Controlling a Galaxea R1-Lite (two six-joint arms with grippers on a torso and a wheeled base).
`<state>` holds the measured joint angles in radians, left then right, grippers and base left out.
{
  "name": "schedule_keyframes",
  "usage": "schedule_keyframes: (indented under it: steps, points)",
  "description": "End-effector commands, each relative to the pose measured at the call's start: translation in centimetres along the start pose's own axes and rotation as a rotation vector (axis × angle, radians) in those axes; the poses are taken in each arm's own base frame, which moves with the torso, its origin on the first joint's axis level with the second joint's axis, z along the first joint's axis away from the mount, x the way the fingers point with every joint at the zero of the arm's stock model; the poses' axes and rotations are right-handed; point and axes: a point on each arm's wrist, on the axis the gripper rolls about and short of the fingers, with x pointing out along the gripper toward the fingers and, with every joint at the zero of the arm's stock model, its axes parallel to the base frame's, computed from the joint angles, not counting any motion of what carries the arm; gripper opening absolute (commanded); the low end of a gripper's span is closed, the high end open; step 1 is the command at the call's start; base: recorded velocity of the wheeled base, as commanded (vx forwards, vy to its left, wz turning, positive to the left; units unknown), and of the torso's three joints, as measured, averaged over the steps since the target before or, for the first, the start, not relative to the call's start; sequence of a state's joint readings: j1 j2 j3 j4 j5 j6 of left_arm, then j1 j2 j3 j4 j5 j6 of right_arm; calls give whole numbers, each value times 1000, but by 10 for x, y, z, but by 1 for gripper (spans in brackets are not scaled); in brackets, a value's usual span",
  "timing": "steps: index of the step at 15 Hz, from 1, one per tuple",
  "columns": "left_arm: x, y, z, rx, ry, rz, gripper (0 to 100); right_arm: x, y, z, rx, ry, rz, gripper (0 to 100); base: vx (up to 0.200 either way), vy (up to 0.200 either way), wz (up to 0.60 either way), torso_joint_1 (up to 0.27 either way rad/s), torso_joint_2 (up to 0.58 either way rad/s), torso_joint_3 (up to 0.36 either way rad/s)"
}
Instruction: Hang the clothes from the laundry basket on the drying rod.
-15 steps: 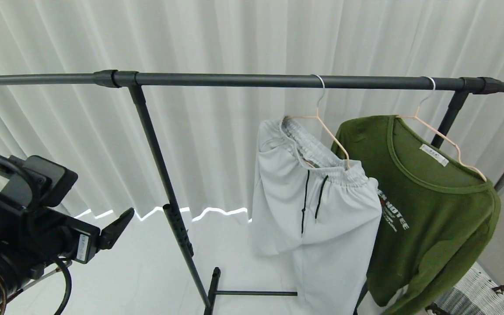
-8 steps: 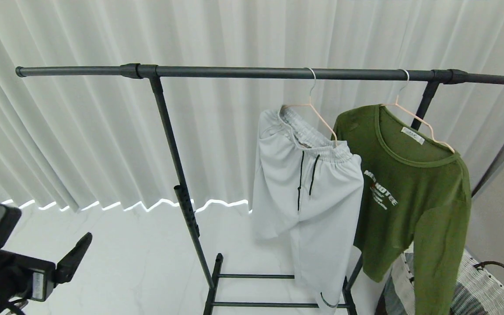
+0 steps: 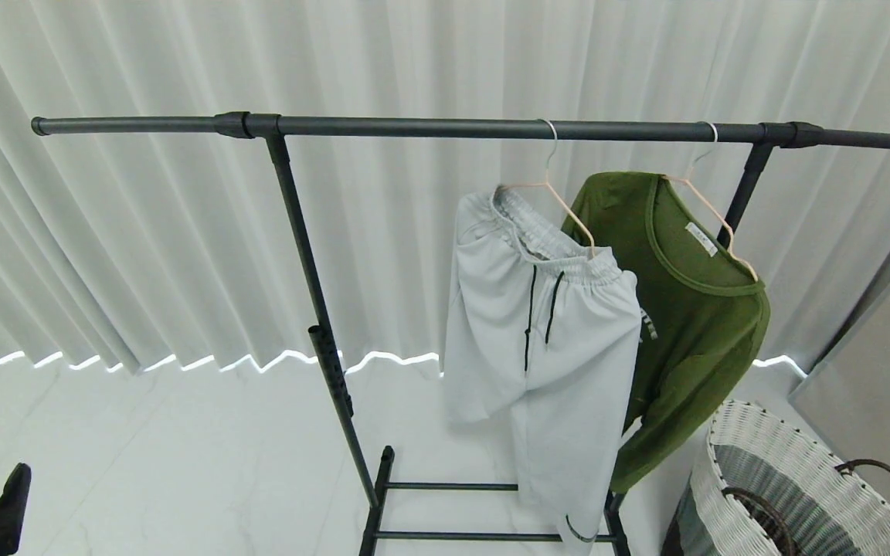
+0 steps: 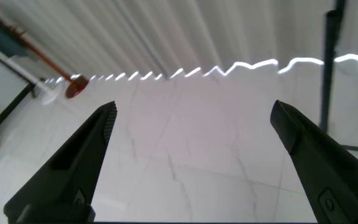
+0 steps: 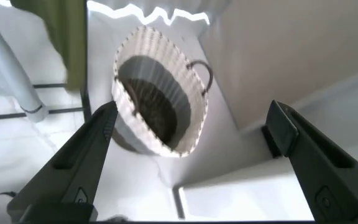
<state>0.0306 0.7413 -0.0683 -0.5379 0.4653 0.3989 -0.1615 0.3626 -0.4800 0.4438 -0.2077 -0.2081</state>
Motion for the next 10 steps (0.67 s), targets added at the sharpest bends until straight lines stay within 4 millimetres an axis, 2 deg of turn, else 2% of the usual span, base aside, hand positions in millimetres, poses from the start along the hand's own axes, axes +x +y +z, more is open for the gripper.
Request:
schedule_keyframes:
  steps: [1, 3, 5, 6, 8, 9, 10]
  points:
    - [-19, 3, -21, -57, -26, 45, 100, -5, 6, -30, 10, -36, -6, 100, 0, 0, 0, 0, 0, 0]
    - [-33, 3, -35, -97, -36, -4, 100, -4, 13, -60, 17, -89, 36, 100, 0, 0, 0, 0, 0, 0]
    - [-52, 3, -55, -102, -80, -47, 100, 3, 15, -60, 58, -148, 35, 100, 0, 0, 0, 0, 0, 0]
    - [-66, 1, -74, -93, -127, -63, 100, 13, 18, -66, 61, -176, 28, 100, 0, 0, 0, 0, 0, 0]
    - [-67, 3, -73, -131, -129, -56, 100, 20, 21, -72, 66, -188, 18, 100, 0, 0, 0, 0, 0, 0]
    - [-67, 3, -73, -131, -126, -53, 100, 30, 24, -76, 85, -285, -17, 100, 0, 0, 0, 0, 0, 0]
    - [-67, 3, -73, -127, -127, -55, 100, 30, 23, -76, 89, -290, -21, 100, 0, 0, 0, 0, 0, 0]
